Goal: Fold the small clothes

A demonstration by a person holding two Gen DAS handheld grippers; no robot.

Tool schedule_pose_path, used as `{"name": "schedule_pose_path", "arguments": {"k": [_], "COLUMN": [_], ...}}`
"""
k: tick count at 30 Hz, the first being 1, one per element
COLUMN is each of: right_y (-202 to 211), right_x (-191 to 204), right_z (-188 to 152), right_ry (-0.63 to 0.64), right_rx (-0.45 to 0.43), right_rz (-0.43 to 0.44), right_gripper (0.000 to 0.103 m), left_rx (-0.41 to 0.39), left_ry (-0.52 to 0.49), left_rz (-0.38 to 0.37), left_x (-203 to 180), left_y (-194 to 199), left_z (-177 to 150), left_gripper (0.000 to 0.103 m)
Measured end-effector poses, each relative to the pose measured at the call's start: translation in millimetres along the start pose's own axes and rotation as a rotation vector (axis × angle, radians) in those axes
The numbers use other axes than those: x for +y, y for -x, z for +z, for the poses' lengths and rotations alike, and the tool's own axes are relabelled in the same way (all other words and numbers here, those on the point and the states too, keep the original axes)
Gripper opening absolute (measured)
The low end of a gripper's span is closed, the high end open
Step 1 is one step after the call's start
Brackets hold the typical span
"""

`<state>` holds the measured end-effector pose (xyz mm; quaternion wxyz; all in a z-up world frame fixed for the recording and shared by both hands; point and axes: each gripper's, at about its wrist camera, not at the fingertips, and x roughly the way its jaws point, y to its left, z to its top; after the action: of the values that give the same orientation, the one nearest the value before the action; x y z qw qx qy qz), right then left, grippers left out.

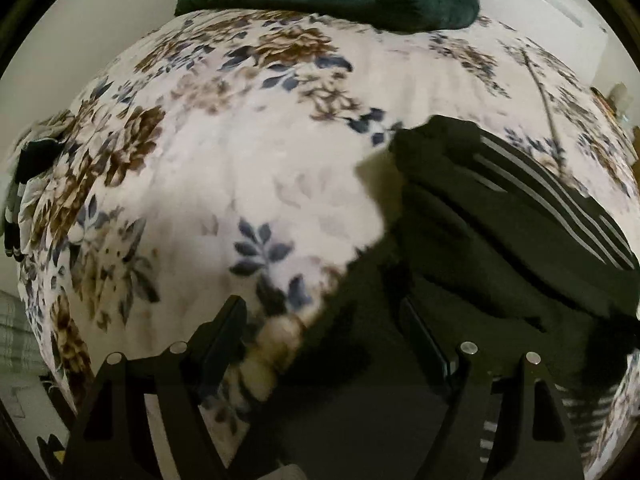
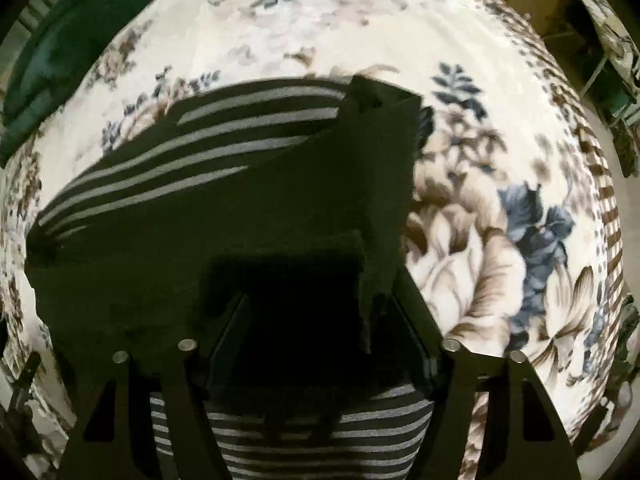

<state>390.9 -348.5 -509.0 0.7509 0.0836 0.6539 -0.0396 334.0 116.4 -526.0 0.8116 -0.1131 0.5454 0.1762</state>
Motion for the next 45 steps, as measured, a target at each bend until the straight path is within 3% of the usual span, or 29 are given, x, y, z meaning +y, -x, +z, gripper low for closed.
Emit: {"name": "schedule_pose_path", "arguments": {"k": [2, 5, 8, 11, 13, 14, 15, 20, 26, 30, 33, 35, 40, 43, 44, 45], "right_y": [14.7, 24.9, -7.8, -43.4, -54.5, -54.1, -51.9, -21.4, -18.5, -24.8, -7.0, -0.2, -21.5, -40.1, -47.5, -51.7], "right_x": [17.7, 61.9, 106.8, 137.2, 149.4, 151.6, 149.9, 104.8, 47.1, 42.9, 69.4, 105.8, 231.1, 287.5, 303.5, 312.8], "right_z": [2.0, 1.2, -2.1, -6.2, -4.9, -0.9, 5.6, 40.3, 61.0, 71.0, 81.1, 80.8, 71.2, 63.9, 64.5, 64.1], "right_ry": [0.045, 0.215, 0.415, 0.569, 0.619, 0.615, 0.579, 0.248, 0.013, -0.025, 0.004, 0.097, 0.416, 0.525, 0.557, 0.578], "right_rx": [-0.033, -0.068, 0.015, 0.079, 0.059, 0.034, 0.016, -0.027, 0.041, 0.096, 0.049, 0.048, 0.143, 0.206, 0.222, 0.224], "right_rz": [0.048, 0.064, 0.06, -0.005, -0.026, -0.011, 0.003, 0.125, 0.009, -0.01, 0.13, 0.231, 0.393, 0.441, 0.442, 0.436], "right_gripper": [0.064, 0.065, 0.068, 0.068, 0.054, 0.021, 0.003, 0.002, 0.005, 0.04, 0.051, 0.056, 0.056, 0.056, 0.055, 0.036], "left_rx": [-0.008, -0.007, 0.015, 0.027, 0.025, 0.023, 0.021, 0.035, 0.044, 0.042, 0.031, 0.027, 0.025, 0.028, 0.03, 0.032], "left_ry": [0.014, 0.022, 0.008, -0.013, -0.018, -0.018, -0.014, 0.028, 0.048, 0.06, 0.061, 0.061, 0.071, 0.072, 0.074, 0.075], "left_rz": [0.002, 0.0, 0.003, 0.006, 0.003, 0.004, 0.003, -0.019, -0.037, -0.043, -0.039, -0.037, -0.036, -0.041, -0.043, -0.044], "left_x": [0.5, -3.2, -10.3, -17.7, -19.5, -19.3, -18.7, -10.3, -6.6, -5.1, -4.9, -5.5, -9.9, -14.2, -16.0, -17.4], "left_y": [-4.5, -13.9, -29.2, -40.1, -44.1, -45.5, -46.5, -47.6, -48.7, -52.2, -54.9, -58.5, -65.7, -69.5, -71.6, -73.4], "left_z": [5.4, 12.4, 21.4, 24.9, 26.7, 27.6, 28.2, 27.2, 28.9, 35.9, 43.6, 49.0, 57.7, 59.0, 59.2, 59.6], "left_gripper": [0.078, 0.078, 0.078, 0.078, 0.078, 0.078, 0.078, 0.078, 0.078, 0.078, 0.078, 0.078, 0.078, 0.078, 0.078, 0.078]}}
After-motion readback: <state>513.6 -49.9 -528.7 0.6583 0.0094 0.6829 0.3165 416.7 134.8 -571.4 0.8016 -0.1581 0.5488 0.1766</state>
